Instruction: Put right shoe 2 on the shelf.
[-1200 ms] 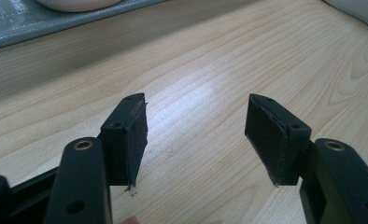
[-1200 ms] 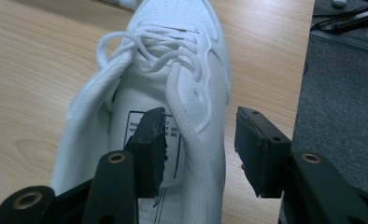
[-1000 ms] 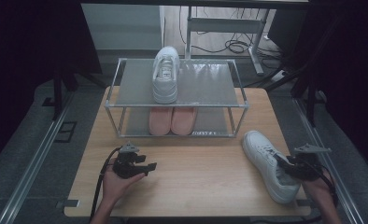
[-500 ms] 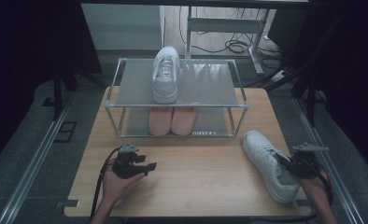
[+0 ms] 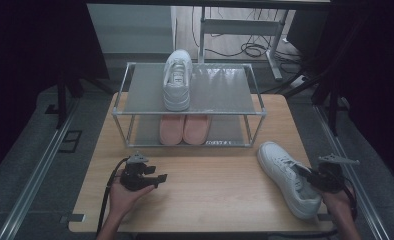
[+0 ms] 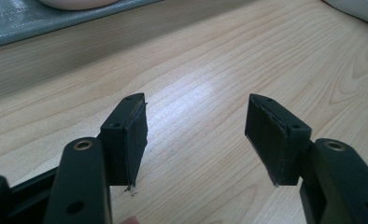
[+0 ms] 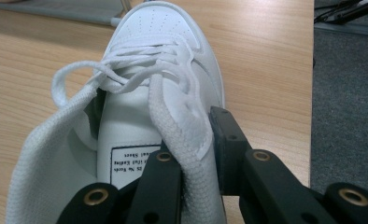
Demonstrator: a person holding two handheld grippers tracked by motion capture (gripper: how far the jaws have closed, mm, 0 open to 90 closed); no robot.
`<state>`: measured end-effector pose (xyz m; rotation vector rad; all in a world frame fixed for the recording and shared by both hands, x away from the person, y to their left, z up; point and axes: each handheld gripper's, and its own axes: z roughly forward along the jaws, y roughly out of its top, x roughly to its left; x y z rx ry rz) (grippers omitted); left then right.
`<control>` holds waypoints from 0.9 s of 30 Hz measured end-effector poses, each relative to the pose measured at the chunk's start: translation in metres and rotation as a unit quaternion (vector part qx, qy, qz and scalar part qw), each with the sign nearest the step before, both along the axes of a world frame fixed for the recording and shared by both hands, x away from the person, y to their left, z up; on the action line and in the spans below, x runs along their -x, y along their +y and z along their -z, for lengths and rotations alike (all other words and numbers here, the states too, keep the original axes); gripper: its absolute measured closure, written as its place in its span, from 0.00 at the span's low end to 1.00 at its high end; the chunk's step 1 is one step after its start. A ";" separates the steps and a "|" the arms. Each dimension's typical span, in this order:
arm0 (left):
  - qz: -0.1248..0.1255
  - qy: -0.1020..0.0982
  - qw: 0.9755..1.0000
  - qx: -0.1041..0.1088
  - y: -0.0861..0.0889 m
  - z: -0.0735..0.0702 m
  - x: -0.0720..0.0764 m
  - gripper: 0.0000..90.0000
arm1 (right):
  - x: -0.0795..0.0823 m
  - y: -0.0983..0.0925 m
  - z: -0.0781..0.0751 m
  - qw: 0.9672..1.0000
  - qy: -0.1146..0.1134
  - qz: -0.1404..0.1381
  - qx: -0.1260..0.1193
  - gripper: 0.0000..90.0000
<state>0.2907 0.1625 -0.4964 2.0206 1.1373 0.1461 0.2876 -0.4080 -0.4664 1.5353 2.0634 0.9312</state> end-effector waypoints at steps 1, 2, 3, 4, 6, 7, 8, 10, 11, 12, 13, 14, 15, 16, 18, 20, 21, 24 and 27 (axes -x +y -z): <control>0.000 -0.001 1.000 0.001 0.000 0.000 0.000 0.43 | 0.001 0.000 -0.001 1.000 -0.003 0.000 -0.002 0.91; 0.000 -0.001 1.000 0.001 0.000 0.000 0.000 0.43 | 0.002 -0.001 -0.001 1.000 -0.006 0.001 -0.006 0.91; 0.000 0.000 1.000 0.001 0.000 0.000 0.000 0.43 | 0.004 -0.001 -0.002 1.000 -0.009 0.002 -0.009 0.91; 0.000 0.000 1.000 0.001 0.000 0.000 0.000 0.43 | 0.005 -0.002 -0.002 1.000 -0.011 0.002 -0.014 0.91; -0.001 0.000 1.000 0.001 0.000 0.001 0.000 0.43 | 0.008 -0.003 -0.004 1.000 -0.016 0.000 -0.023 0.91; -0.001 0.000 1.000 0.001 0.000 0.001 0.000 0.43 | 0.010 -0.004 -0.005 0.999 -0.018 -0.001 -0.027 0.91; -0.001 0.001 1.000 0.000 0.000 0.000 0.000 0.43 | 0.012 -0.003 -0.007 0.999 -0.020 -0.002 -0.030 0.91; -0.001 0.001 1.000 0.001 0.000 0.001 0.000 0.43 | 0.016 -0.003 -0.009 0.999 -0.024 -0.006 -0.031 0.91; -0.001 0.001 1.000 0.000 0.000 0.001 0.000 0.43 | 0.019 -0.002 -0.011 0.999 -0.027 -0.008 -0.034 0.91; -0.001 0.001 1.000 0.000 0.000 0.001 0.000 0.43 | 0.021 -0.002 -0.012 0.999 -0.028 -0.012 -0.035 0.91; -0.001 0.001 1.000 0.000 0.000 0.000 0.000 0.43 | 0.023 -0.001 -0.014 0.999 -0.029 -0.015 -0.037 0.91; -0.001 0.001 1.000 0.000 0.000 0.000 0.000 0.43 | 0.025 0.000 -0.016 0.999 -0.031 -0.018 -0.040 0.91; -0.001 0.001 1.000 0.000 -0.001 0.001 0.000 0.43 | 0.027 0.001 -0.017 0.998 -0.034 -0.020 -0.043 0.91; -0.001 0.001 1.000 0.000 -0.001 0.001 0.000 0.43 | 0.029 0.002 -0.019 0.998 -0.037 -0.022 -0.045 0.91; 0.000 0.002 1.000 0.001 -0.001 0.001 0.000 0.43 | 0.033 0.005 -0.023 0.998 -0.041 -0.029 -0.049 0.91; 0.000 0.003 1.000 0.000 -0.001 0.001 -0.001 0.43 | 0.036 0.008 -0.027 0.997 -0.046 -0.037 -0.051 0.91; 0.000 0.003 1.000 0.000 -0.001 0.001 -0.001 0.43 | 0.037 0.010 -0.029 0.997 -0.050 -0.040 -0.053 0.91; 0.000 0.003 1.000 0.000 -0.001 0.001 0.000 0.43 | 0.040 0.016 -0.035 0.996 -0.057 -0.054 -0.052 0.91; -0.001 0.002 1.000 0.002 -0.001 0.001 0.000 0.43 | 0.041 0.023 -0.042 0.994 -0.063 -0.067 -0.055 0.91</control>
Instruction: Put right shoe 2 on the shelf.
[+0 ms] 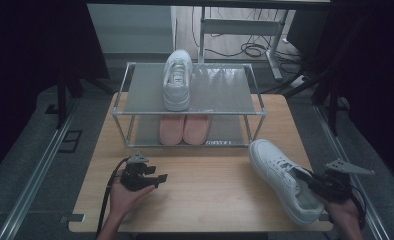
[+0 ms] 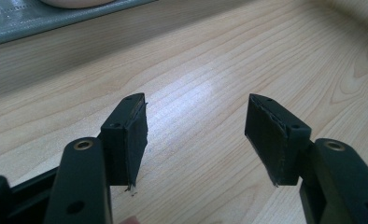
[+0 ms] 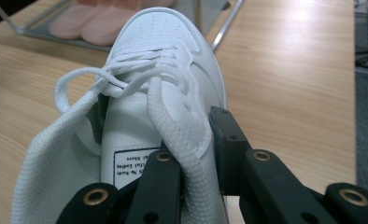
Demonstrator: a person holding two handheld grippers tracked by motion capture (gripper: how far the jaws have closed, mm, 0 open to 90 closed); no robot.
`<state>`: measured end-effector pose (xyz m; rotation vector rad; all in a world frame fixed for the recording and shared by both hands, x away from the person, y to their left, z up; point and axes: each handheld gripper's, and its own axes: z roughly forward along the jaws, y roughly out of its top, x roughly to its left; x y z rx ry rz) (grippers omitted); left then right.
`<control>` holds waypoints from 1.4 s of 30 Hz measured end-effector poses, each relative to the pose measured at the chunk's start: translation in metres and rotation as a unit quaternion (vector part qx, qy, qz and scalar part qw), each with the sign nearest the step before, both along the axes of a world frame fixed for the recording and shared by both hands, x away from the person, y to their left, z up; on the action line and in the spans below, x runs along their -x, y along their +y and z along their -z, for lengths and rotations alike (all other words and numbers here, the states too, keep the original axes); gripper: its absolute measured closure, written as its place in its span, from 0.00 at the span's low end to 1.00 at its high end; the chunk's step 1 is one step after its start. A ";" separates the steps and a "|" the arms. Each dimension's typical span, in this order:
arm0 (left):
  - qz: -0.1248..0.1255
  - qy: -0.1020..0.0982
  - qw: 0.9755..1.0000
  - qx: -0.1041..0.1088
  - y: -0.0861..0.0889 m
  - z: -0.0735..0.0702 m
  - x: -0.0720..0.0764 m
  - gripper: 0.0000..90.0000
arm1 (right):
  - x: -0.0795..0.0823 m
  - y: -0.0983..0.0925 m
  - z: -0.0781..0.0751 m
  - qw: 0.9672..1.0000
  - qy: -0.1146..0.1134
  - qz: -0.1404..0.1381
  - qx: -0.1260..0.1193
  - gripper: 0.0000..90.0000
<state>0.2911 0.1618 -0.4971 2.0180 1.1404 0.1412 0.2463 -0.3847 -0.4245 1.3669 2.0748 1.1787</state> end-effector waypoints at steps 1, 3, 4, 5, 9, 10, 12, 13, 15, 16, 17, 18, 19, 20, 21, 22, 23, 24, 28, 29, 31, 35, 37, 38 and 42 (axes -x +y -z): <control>-0.002 0.001 1.000 -0.001 0.000 0.000 0.000 0.44 | 0.000 0.003 -0.002 1.000 -0.004 -0.003 -0.002 0.91; -0.002 0.001 1.000 -0.001 0.000 0.000 0.000 0.43 | 0.000 0.008 -0.006 1.000 -0.008 -0.010 -0.004 0.91; -0.002 0.001 1.000 -0.001 0.000 0.000 0.000 0.43 | 0.000 0.011 -0.008 1.000 -0.009 -0.015 -0.004 0.91; -0.001 0.001 1.000 -0.002 0.000 0.000 0.000 0.44 | 0.000 0.014 -0.010 1.000 -0.011 -0.019 -0.005 0.91; -0.001 0.000 1.000 0.000 0.001 0.000 0.000 0.44 | -0.002 0.026 -0.017 0.999 -0.018 -0.036 -0.007 0.91; -0.001 0.000 1.000 0.000 0.001 0.000 0.000 0.44 | -0.003 0.029 -0.019 0.999 -0.020 -0.039 -0.008 0.91; -0.001 0.001 1.000 -0.001 0.002 0.000 0.000 0.44 | -0.005 0.034 -0.022 0.999 -0.023 -0.047 -0.012 0.91; -0.001 0.001 1.000 0.000 0.002 0.000 0.000 0.44 | -0.006 0.037 -0.024 0.998 -0.025 -0.050 -0.014 0.91; -0.002 0.001 1.000 0.000 0.002 0.000 -0.001 0.43 | -0.007 0.042 -0.027 0.998 -0.029 -0.058 -0.018 0.91; -0.002 0.001 1.000 0.000 0.002 0.001 -0.001 0.43 | -0.008 0.044 -0.030 0.997 -0.032 -0.062 -0.020 0.91; -0.002 0.001 1.000 0.001 0.002 0.001 -0.001 0.43 | -0.008 0.047 -0.032 0.997 -0.035 -0.065 -0.022 0.91; -0.001 0.001 1.000 0.001 0.002 0.001 -0.001 0.43 | -0.009 0.050 -0.035 0.997 -0.039 -0.068 -0.024 0.91; -0.001 0.002 1.000 0.000 0.002 0.001 -0.001 0.43 | -0.010 0.052 -0.037 0.996 -0.041 -0.073 -0.024 0.91; -0.001 0.002 1.000 0.000 0.002 0.001 -0.001 0.43 | -0.010 0.054 -0.039 0.996 -0.044 -0.075 -0.028 0.91; -0.001 0.002 1.000 0.000 0.002 0.001 -0.001 0.43 | -0.011 0.057 -0.042 0.995 -0.047 -0.079 -0.030 0.91; -0.001 0.002 1.000 0.000 0.002 0.001 -0.001 0.44 | -0.012 0.059 -0.044 0.995 -0.049 -0.082 -0.034 0.91; -0.001 0.001 1.000 0.001 0.002 0.001 -0.001 0.43 | -0.013 0.061 -0.047 0.994 -0.052 -0.085 -0.034 0.91; -0.002 0.002 1.000 0.000 0.002 0.001 -0.001 0.43 | -0.014 0.063 -0.050 0.994 -0.056 -0.088 -0.035 0.91; 0.001 0.003 1.000 0.000 0.002 0.002 -0.001 0.43 | -0.018 0.070 -0.061 0.992 -0.066 -0.095 -0.041 0.91; 0.001 0.004 1.000 0.000 0.002 0.002 -0.001 0.43 | -0.019 0.072 -0.064 0.992 -0.068 -0.097 -0.043 0.91; 0.000 0.004 1.000 0.001 0.002 0.002 -0.001 0.43 | -0.023 0.075 -0.069 0.991 -0.072 -0.101 -0.047 0.91; 0.000 0.002 1.000 0.001 0.002 0.002 -0.001 0.43 | -0.030 0.081 -0.076 0.990 -0.075 -0.105 -0.052 0.91; 0.001 0.003 1.000 0.001 0.002 0.002 -0.001 0.43 | -0.033 0.083 -0.080 0.990 -0.079 -0.106 -0.052 0.91; 0.001 0.003 1.000 0.000 0.002 0.003 -0.001 0.43 | -0.035 0.084 -0.082 0.990 -0.080 -0.107 -0.052 0.91; 0.002 0.005 1.000 0.000 0.001 0.003 -0.002 0.43 | -0.045 0.088 -0.089 0.989 -0.082 -0.105 -0.059 0.91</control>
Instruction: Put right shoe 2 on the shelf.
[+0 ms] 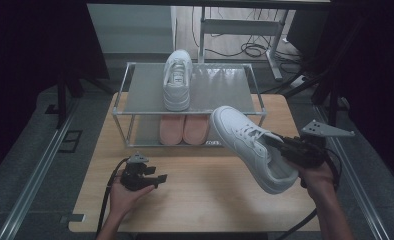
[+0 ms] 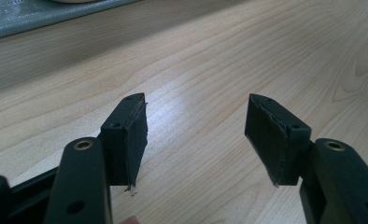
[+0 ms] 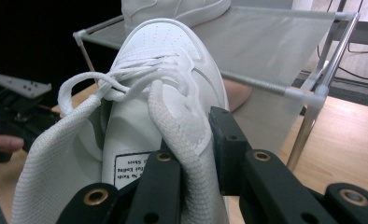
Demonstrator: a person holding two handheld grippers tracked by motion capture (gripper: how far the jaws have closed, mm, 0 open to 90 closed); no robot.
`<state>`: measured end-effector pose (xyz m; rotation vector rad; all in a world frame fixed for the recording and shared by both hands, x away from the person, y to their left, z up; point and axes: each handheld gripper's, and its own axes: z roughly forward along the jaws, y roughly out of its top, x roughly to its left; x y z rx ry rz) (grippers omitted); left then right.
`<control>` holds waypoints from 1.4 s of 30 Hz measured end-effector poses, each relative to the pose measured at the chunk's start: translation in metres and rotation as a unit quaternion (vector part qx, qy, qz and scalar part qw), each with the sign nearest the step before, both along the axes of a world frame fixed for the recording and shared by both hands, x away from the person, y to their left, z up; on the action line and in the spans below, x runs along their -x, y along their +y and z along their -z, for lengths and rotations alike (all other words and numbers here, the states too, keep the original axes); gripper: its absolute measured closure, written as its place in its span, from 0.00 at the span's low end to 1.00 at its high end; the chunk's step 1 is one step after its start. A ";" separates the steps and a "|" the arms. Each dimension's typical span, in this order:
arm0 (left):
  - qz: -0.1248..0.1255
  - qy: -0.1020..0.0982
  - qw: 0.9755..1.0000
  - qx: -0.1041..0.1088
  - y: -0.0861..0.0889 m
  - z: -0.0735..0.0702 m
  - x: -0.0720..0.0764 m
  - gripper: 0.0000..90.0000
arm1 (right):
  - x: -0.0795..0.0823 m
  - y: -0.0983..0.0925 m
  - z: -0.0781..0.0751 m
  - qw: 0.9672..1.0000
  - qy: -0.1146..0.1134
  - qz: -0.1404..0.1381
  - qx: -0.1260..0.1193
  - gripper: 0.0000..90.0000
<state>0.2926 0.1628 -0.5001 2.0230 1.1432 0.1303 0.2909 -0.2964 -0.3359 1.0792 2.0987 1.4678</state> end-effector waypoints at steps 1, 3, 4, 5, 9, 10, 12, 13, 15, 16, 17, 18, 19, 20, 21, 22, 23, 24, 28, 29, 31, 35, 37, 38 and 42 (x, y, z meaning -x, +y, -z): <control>0.000 -0.001 1.000 0.000 0.000 0.000 0.000 0.43 | -0.002 0.001 -0.001 1.000 0.000 0.001 -0.001 0.91; 0.000 -0.001 1.000 0.001 0.001 0.000 0.000 0.43 | -0.007 0.003 -0.004 1.000 0.000 0.002 -0.005 0.91; 0.000 -0.001 1.000 0.000 0.001 0.000 0.000 0.43 | -0.009 0.004 -0.005 1.000 0.000 0.003 -0.007 0.91; 0.000 -0.001 1.000 0.000 0.001 0.000 0.000 0.43 | -0.012 0.004 -0.006 1.000 0.000 0.003 -0.008 0.91; 0.001 -0.001 1.000 0.001 0.001 0.000 -0.001 0.43 | -0.021 0.009 -0.011 1.000 0.000 0.006 -0.015 0.91; 0.001 -0.001 1.000 0.001 0.001 0.000 -0.001 0.43 | -0.023 0.010 -0.012 1.000 0.000 0.007 -0.016 0.91; 0.002 -0.001 1.000 0.000 0.001 0.000 -0.001 0.43 | -0.027 0.012 -0.015 1.000 -0.002 0.008 -0.017 0.91; 0.001 -0.001 1.000 0.001 0.001 0.000 -0.001 0.43 | -0.030 0.014 -0.016 1.000 -0.002 0.009 -0.018 0.91; 0.000 0.000 1.000 0.001 0.002 0.000 0.000 0.43 | -0.035 0.016 -0.019 1.000 -0.002 0.013 -0.018 0.91; 0.000 -0.001 1.000 0.000 0.003 -0.001 -0.001 0.43 | -0.037 0.017 -0.020 1.000 -0.002 0.015 -0.018 0.91; 0.000 -0.002 1.000 0.002 0.003 0.000 -0.001 0.43 | -0.040 0.018 -0.021 1.000 -0.002 0.017 -0.019 0.91; -0.001 -0.001 1.000 0.002 0.003 0.000 -0.001 0.43 | -0.042 0.019 -0.021 1.000 -0.003 0.020 -0.019 0.91; -0.001 -0.001 1.000 0.002 0.003 0.000 -0.001 0.43 | -0.045 0.021 -0.022 1.000 -0.003 0.022 -0.018 0.91; 0.000 -0.001 1.000 0.001 0.003 0.000 -0.001 0.43 | -0.047 0.022 -0.023 1.000 -0.003 0.025 -0.018 0.91; -0.001 0.001 1.000 0.000 0.003 0.000 -0.001 0.43 | -0.049 0.024 -0.023 1.000 -0.003 0.026 -0.017 0.91; 0.000 0.000 1.000 0.000 0.002 0.001 -0.001 0.43 | -0.051 0.025 -0.024 0.999 -0.003 0.028 -0.018 0.91; 0.000 0.000 1.000 0.000 0.002 0.001 -0.001 0.43 | -0.054 0.026 -0.025 0.999 -0.004 0.030 -0.016 0.91; 0.000 0.000 1.000 0.000 0.002 0.001 -0.001 0.43 | -0.056 0.028 -0.026 0.999 -0.004 0.032 -0.015 0.91; -0.002 -0.001 1.000 0.002 0.003 0.000 -0.001 0.43 | -0.067 0.034 -0.028 0.999 -0.001 0.038 -0.018 0.91; -0.002 -0.001 1.000 0.002 0.004 0.000 -0.001 0.43 | -0.070 0.036 -0.029 0.999 -0.001 0.039 -0.019 0.91; -0.003 0.000 1.000 0.002 0.004 0.000 -0.001 0.43 | -0.075 0.039 -0.030 0.999 0.002 0.043 -0.021 0.91; -0.003 -0.001 1.000 0.002 0.004 0.000 -0.001 0.43 | -0.084 0.046 -0.032 0.998 0.003 0.052 -0.020 0.91; -0.003 -0.001 1.000 0.003 0.005 0.000 -0.001 0.43 | -0.088 0.050 -0.033 0.998 0.005 0.056 -0.020 0.91; -0.004 -0.002 1.000 0.003 0.005 0.000 -0.001 0.43 | -0.091 0.051 -0.033 0.998 0.007 0.057 -0.020 0.91; -0.004 -0.002 1.000 0.004 0.006 0.000 -0.001 0.43 | -0.099 0.059 -0.035 0.998 0.010 0.065 -0.017 0.91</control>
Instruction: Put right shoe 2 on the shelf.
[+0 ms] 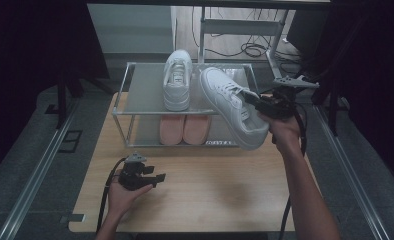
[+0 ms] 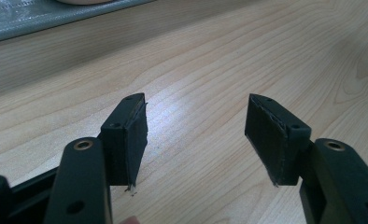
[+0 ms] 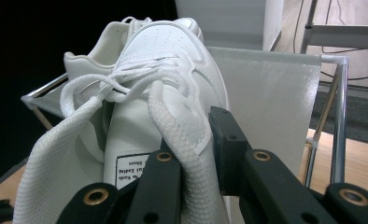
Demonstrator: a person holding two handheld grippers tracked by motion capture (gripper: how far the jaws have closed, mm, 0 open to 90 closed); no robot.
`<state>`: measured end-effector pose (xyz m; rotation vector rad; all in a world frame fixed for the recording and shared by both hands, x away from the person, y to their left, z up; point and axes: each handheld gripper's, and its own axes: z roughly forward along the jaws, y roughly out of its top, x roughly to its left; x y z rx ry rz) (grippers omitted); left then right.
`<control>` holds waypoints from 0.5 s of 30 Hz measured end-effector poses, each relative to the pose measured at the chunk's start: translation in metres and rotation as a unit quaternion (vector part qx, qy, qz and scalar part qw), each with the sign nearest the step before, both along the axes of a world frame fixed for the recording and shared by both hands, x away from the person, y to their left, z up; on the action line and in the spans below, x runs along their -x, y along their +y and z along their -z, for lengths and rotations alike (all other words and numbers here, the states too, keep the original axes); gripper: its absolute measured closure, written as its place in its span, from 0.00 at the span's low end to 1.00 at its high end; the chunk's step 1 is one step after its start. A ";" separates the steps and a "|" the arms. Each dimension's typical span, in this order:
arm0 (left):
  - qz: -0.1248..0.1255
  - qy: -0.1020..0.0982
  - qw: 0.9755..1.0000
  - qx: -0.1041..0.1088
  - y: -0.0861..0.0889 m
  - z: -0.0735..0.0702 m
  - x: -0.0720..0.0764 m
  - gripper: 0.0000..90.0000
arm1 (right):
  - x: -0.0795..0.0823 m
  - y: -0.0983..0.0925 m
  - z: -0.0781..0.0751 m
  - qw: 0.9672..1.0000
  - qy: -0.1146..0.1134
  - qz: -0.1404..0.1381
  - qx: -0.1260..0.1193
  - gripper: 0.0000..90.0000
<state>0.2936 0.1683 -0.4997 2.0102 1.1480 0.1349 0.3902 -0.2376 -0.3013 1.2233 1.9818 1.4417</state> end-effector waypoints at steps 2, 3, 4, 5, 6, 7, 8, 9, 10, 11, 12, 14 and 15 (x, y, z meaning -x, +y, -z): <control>0.000 0.000 1.000 0.000 0.000 0.000 0.000 0.43 | -0.005 0.003 -0.001 1.000 0.002 0.006 0.001 0.91; 0.001 0.000 1.000 0.000 0.000 0.000 0.000 0.43 | -0.007 0.004 -0.001 1.000 0.003 0.009 0.002 0.91; 0.001 0.000 1.000 0.000 0.000 0.000 0.000 0.43 | -0.010 0.006 -0.001 1.000 0.005 0.013 0.003 0.91; 0.000 0.001 1.000 0.001 0.000 0.000 0.000 0.43 | -0.013 0.007 -0.002 1.000 0.006 0.016 0.004 0.91; 0.000 0.000 1.000 0.001 0.001 0.000 0.000 0.43 | -0.016 0.008 -0.002 1.000 0.008 0.020 0.004 0.91; 0.000 0.000 1.000 0.001 0.001 0.000 0.000 0.43 | -0.018 0.009 -0.003 1.000 0.009 0.024 0.006 0.91; -0.001 -0.001 1.000 0.002 0.001 0.000 0.000 0.43 | -0.021 0.010 -0.004 1.000 0.010 0.028 0.006 0.91; -0.001 -0.001 1.000 0.002 0.001 0.000 0.000 0.43 | -0.024 0.011 -0.004 0.999 0.011 0.032 0.006 0.91; -0.001 -0.001 1.000 0.002 0.001 0.000 0.000 0.43 | -0.027 0.013 -0.005 0.999 0.012 0.037 0.006 0.91; -0.001 -0.001 1.000 0.002 0.001 0.000 0.000 0.43 | -0.029 0.014 -0.005 0.999 0.014 0.040 0.004 0.91; 0.000 0.000 1.000 0.002 0.001 0.000 0.000 0.43 | -0.032 0.015 -0.006 0.999 0.015 0.043 0.004 0.91; 0.000 0.000 1.000 0.002 0.001 0.000 -0.001 0.43 | -0.038 0.019 -0.009 0.999 0.017 0.049 0.003 0.91; 0.000 0.000 1.000 0.002 0.001 0.000 -0.001 0.43 | -0.040 0.021 -0.010 0.999 0.019 0.051 0.003 0.91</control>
